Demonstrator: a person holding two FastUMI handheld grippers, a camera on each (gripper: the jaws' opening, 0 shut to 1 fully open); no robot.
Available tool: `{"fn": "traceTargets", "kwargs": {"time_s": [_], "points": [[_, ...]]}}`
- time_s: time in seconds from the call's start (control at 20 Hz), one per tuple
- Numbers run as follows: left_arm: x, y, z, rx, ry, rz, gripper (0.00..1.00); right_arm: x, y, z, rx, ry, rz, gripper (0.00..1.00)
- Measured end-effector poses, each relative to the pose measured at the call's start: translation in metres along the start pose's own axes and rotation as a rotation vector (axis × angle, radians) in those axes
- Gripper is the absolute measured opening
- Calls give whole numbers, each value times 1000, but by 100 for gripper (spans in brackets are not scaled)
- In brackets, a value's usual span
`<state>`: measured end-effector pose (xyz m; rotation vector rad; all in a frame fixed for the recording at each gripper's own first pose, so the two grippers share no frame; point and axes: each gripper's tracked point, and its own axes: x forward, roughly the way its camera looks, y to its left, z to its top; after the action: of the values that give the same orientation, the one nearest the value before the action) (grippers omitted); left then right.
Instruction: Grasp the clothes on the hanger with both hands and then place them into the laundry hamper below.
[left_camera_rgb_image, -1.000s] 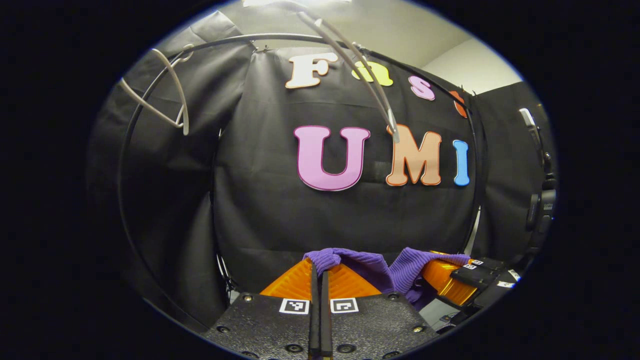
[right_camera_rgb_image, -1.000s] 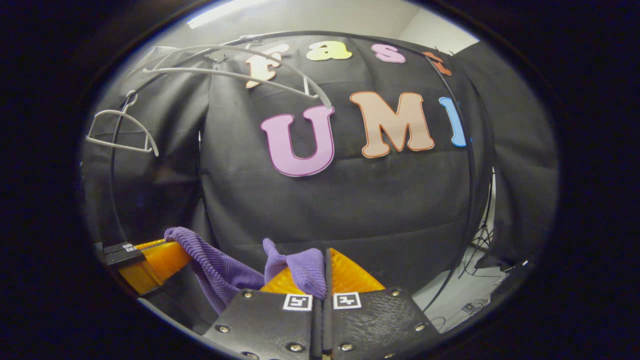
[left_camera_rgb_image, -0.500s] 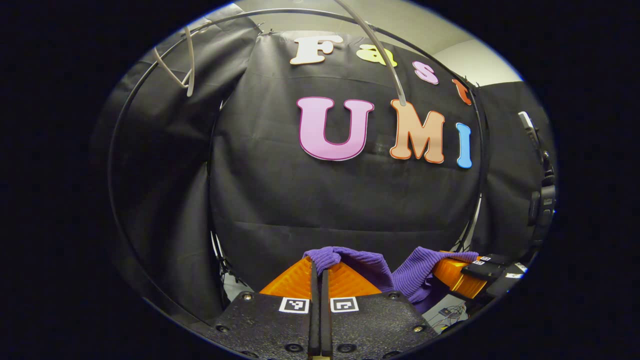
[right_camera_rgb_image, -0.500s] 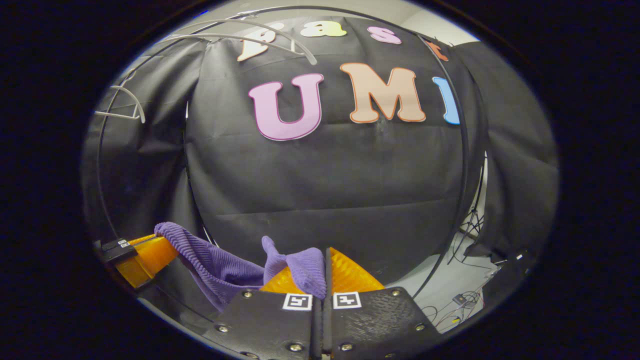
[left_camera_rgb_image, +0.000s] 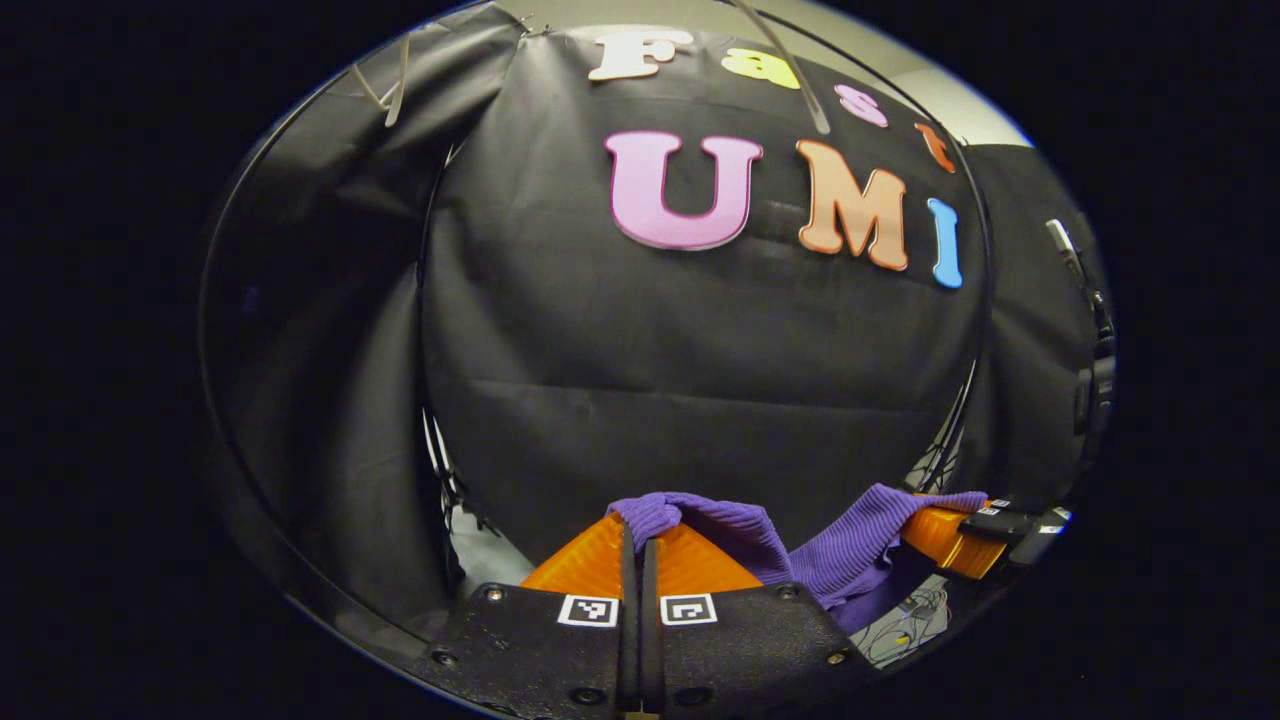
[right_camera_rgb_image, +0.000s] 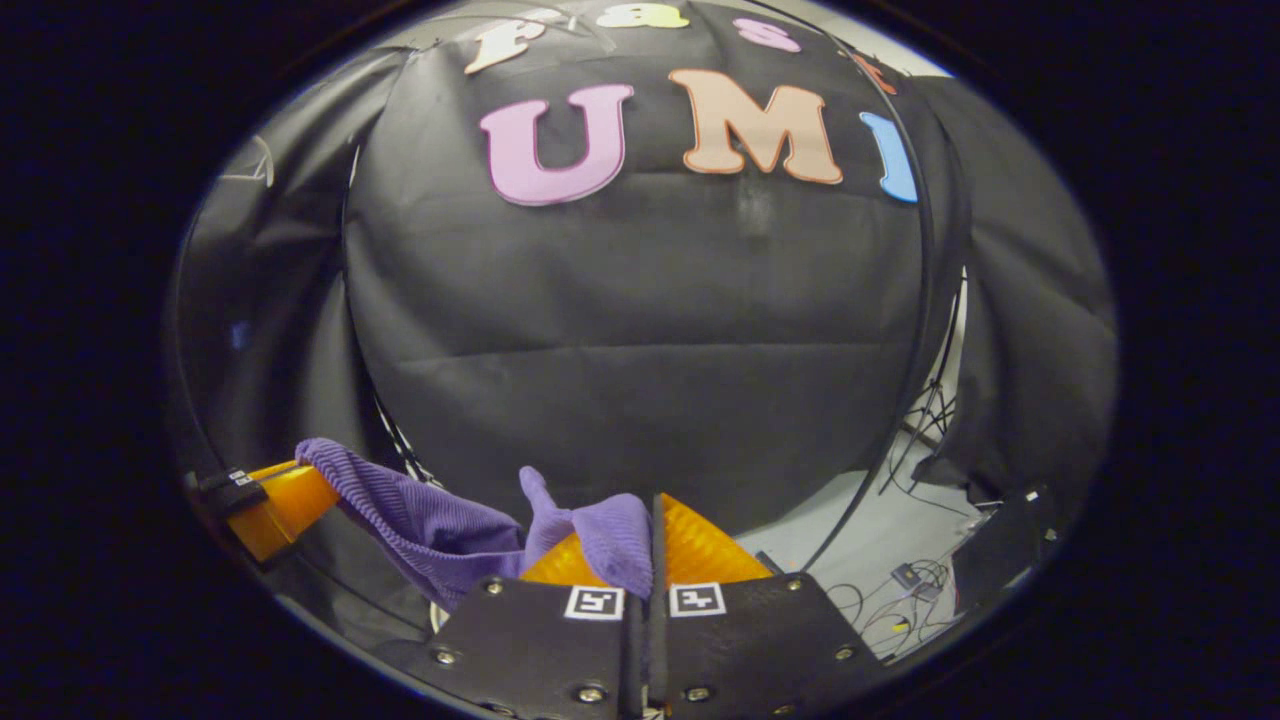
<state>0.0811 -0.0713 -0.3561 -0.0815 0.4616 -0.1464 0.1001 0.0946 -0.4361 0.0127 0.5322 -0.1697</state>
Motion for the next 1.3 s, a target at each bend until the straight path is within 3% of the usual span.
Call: {"fn": "traceTargets", "kwargs": {"time_s": [0.35,0.55,0.6,0.65,0.8,0.85,0.9,1.05,1.3], "points": [[21,-8,-82,16,139,-35,0,22,-6,-65,-26,113,-18,3],[28,-7,-109,22,195,-8,5,27,-5,-89,-34,148,-10,0],[27,-8,-115,16,220,-14,8,26,-6,-87,-28,143,-9,18],[26,-11,-110,23,200,-16,24,26,-7,-84,-23,131,-10,24],[26,-17,-97,80,172,-40,73,22,-8,-74,-48,108,-33,74],[24,-17,-95,79,172,-40,89,21,-9,-74,-51,105,-38,86],[21,-18,-90,75,165,-43,90,20,-7,-72,-45,98,-30,96],[17,-18,-88,79,159,-36,96,16,-7,-68,-40,90,-36,98],[13,-14,-87,73,182,-26,95,8,-5,-66,-31,92,-25,98]]}}
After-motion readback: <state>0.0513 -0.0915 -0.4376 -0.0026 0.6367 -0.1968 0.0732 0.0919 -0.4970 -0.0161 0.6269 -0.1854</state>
